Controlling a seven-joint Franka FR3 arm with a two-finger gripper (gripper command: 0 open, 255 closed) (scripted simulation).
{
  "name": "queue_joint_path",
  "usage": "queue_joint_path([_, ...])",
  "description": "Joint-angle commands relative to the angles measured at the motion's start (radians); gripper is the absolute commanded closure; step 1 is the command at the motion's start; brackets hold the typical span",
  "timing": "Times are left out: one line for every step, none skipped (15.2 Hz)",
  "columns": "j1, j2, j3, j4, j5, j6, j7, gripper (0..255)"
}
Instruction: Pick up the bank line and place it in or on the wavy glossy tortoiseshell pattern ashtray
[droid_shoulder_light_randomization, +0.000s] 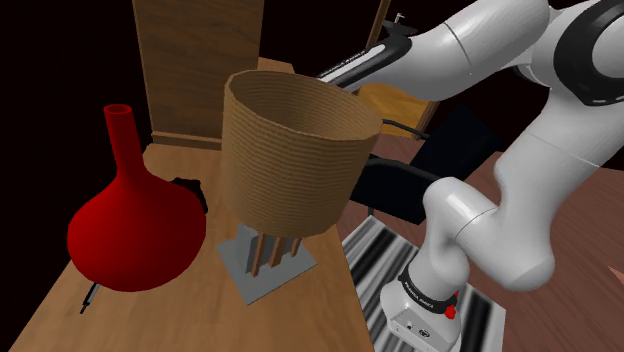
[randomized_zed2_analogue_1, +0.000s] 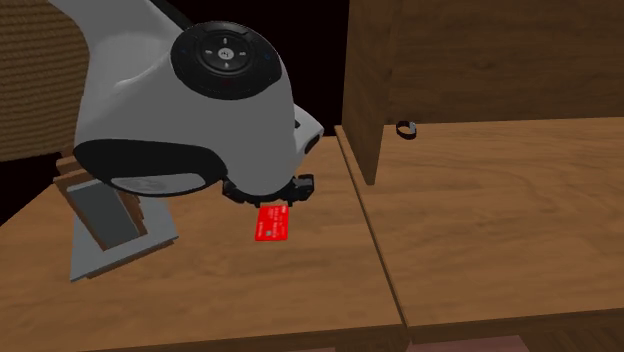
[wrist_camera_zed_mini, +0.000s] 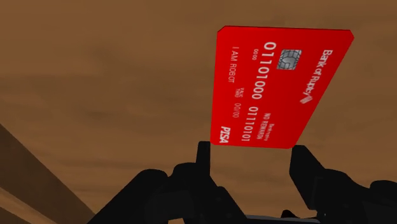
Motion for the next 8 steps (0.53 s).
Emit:
queue_joint_path([-0.03, -0.028, 0.023, -0.019, -0.095, 0.0, 0.08, 255])
queue_joint_path([-0.05, -0.044, 0.038, -0.024, -0.146, -0.002, 0.124, 255])
queue_joint_path([-0.074, -0.059, 0.057, -0.028, -0.192, -0.007, 0.164, 255])
queue_joint_path([-0.097, -0.073, 0.075, -0.031, -0.236, -0.013, 0.202, 255])
queue_joint_path([-0.12, -0.087, 0.094, -0.033, -0.276, -0.02, 0.238, 255])
queue_joint_path([-0.145, -0.099, 0.113, -0.035, -0.313, -0.028, 0.271, 255])
queue_joint_path([-0.167, -0.112, 0.131, -0.035, -0.347, -0.038, 0.301, 255])
queue_joint_path([-0.188, -0.123, 0.148, -0.035, -0.379, -0.048, 0.33, 255])
